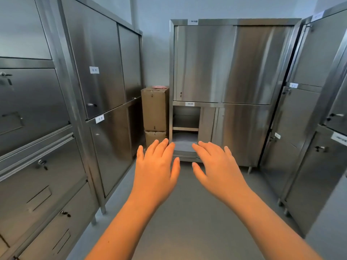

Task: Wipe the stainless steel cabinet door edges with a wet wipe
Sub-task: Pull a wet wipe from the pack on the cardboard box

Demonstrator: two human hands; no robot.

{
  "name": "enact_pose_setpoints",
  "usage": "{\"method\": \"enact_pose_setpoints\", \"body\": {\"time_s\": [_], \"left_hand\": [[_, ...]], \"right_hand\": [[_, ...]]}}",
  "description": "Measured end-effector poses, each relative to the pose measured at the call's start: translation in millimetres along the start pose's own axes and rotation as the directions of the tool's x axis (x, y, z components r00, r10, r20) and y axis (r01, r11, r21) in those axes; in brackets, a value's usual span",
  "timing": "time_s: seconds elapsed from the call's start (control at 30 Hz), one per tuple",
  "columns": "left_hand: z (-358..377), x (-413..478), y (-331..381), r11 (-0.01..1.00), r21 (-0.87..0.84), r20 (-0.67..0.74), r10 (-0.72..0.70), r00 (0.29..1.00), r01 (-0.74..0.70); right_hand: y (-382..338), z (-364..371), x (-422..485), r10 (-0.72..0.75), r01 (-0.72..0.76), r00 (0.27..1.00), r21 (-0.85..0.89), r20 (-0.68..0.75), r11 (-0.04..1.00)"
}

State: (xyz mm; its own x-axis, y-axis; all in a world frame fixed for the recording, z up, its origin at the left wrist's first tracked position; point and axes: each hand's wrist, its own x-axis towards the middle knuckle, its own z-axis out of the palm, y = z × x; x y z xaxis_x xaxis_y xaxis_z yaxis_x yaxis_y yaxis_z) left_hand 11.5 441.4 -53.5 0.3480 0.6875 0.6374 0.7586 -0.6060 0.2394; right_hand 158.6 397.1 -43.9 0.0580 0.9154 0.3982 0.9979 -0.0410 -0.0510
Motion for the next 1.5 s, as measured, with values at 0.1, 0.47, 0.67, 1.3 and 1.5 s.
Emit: {"method": "enact_pose_setpoints", "body": {"time_s": [0.1, 0.47, 0.67, 1.3, 1.5], "left_hand": [[18, 35, -42, 1.000, 0.011, 0.056, -0.022, 0.998, 0.021], [109, 119, -145, 0.998, 0.004, 0.127, -0.063, 0.990, 0.063], [181, 211, -181, 0.999, 0.020, 0.112, -0.031, 0.993, 0.029], [355, 438, -302, 0.996, 0.081, -0.040, 0.023, 0.999, -0.020], [400, 512, -383, 0.998, 0.062, 0.010, 0.018, 1.000, -0.018]], "right_hand": [[-15, 25, 49, 0.006, -0.006, 1.000, 0.016, -0.003, 1.000], [-16, 118, 190, -0.006, 0.004, 0.997, 0.032, 0.079, 0.999], [24, 168, 296, 0.041, -0.043, 0.998, 0.054, 0.046, 0.998], [81, 295, 575, 0.004, -0.012, 0.997, 0.109, 0.079, 0.994], [69, 343, 675, 0.035, -0.040, 0.997, 0.060, 0.073, 0.997]]}}
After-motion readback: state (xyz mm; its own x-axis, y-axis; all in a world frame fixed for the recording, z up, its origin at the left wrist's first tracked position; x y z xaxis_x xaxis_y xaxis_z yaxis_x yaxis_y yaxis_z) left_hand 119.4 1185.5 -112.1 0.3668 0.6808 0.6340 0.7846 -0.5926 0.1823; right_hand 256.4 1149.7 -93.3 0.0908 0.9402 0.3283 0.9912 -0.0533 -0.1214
